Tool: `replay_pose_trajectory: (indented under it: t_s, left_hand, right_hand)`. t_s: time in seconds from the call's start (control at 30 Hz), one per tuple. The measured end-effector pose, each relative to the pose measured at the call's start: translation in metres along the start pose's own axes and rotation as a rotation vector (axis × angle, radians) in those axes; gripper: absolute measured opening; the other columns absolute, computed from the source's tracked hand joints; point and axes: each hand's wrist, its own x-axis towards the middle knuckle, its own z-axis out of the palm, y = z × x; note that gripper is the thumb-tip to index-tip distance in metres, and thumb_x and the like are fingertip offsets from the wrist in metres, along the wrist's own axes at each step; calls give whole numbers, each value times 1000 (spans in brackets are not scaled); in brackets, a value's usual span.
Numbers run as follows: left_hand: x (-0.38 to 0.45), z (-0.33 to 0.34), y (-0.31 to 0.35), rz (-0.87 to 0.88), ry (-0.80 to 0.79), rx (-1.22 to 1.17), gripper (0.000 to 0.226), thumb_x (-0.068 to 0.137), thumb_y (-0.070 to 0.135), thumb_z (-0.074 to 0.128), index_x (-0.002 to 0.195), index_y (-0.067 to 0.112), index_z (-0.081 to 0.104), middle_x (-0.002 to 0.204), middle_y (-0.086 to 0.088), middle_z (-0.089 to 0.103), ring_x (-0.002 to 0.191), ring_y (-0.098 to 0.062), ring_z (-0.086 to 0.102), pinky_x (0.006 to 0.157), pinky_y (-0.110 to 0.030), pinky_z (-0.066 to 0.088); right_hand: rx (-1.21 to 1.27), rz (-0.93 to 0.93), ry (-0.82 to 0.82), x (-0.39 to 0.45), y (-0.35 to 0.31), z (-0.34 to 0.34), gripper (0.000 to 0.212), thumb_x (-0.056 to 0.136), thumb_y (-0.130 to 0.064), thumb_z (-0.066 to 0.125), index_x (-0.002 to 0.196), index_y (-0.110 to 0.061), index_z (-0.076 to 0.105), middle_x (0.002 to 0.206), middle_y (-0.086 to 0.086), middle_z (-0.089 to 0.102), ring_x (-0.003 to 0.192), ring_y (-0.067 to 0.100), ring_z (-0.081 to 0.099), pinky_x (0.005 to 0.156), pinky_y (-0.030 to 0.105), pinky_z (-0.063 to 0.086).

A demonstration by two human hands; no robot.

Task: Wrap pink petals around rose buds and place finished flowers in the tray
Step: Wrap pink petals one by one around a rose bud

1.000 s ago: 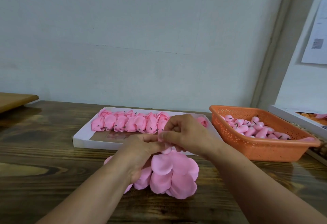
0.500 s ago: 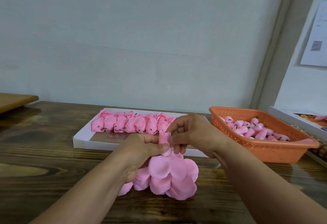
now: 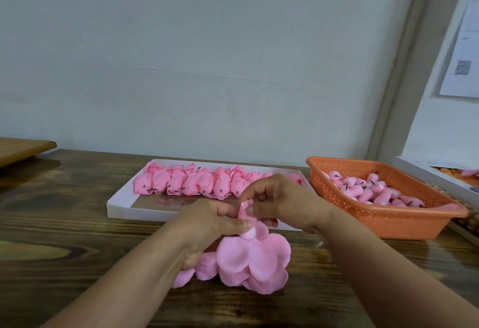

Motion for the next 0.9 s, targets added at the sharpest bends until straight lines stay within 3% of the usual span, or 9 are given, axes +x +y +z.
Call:
replay_pose_trajectory:
  t_s: [0.07,0.17,0.33,0.43,0.5,0.7,0.9]
  left_hand:
    - [0,0,0,-22,11,-99,13,78,6,73,91,4,76,96,-15,74,88,-23,70,82,-34,54]
    - [-2,1,0,-58,57,-372,20,84,11,67,98,-3,70,95,-24,72,82,-27,72,73,-34,58]
    - [-3,4,-3,-108,85,-755,25,94,8,48,106,-10,61,91,-31,70,69,-30,72,60,-32,61]
    - [-5,7,-9,-36,72,-654,28,89,-12,40,106,-10,62,90,-28,71,69,-23,72,60,-25,60]
    - [-6,9,-11,10,101,-558,23,88,-17,46,97,-6,64,82,-23,72,65,-20,72,57,-22,58]
    - [-5,6,-9,47,98,-405,7,89,-4,57,87,-3,63,79,-19,71,64,-18,69,58,-23,58]
    - [-4,-7,-8,75,68,-325,6,90,3,58,87,1,63,79,-17,71,65,-19,70,54,-23,55]
  right_hand:
    - [-11,1,73,0,2,0,16,85,3,63,82,-12,68,48,-8,52,40,5,46,43,18,40]
    - [-47,2,178,-2,7,-2,3,83,3,64,83,1,66,44,-10,50,38,5,43,42,17,38]
    - [-106,26,274,-1,9,0,12,81,9,57,85,5,68,39,-12,49,35,3,41,41,14,37]
    - [-111,34,274,-1,5,1,10,82,7,59,81,0,67,38,-11,49,34,3,41,40,14,37]
    - [-110,34,260,-1,2,1,8,84,2,63,80,-3,67,38,-11,50,34,2,42,40,13,36]
    - [-94,47,194,-2,-1,1,19,85,0,63,75,-15,65,43,-12,52,38,3,43,42,16,37]
    - [-58,32,147,-3,-6,3,24,84,9,56,81,-12,67,44,-13,50,39,3,43,43,15,38]
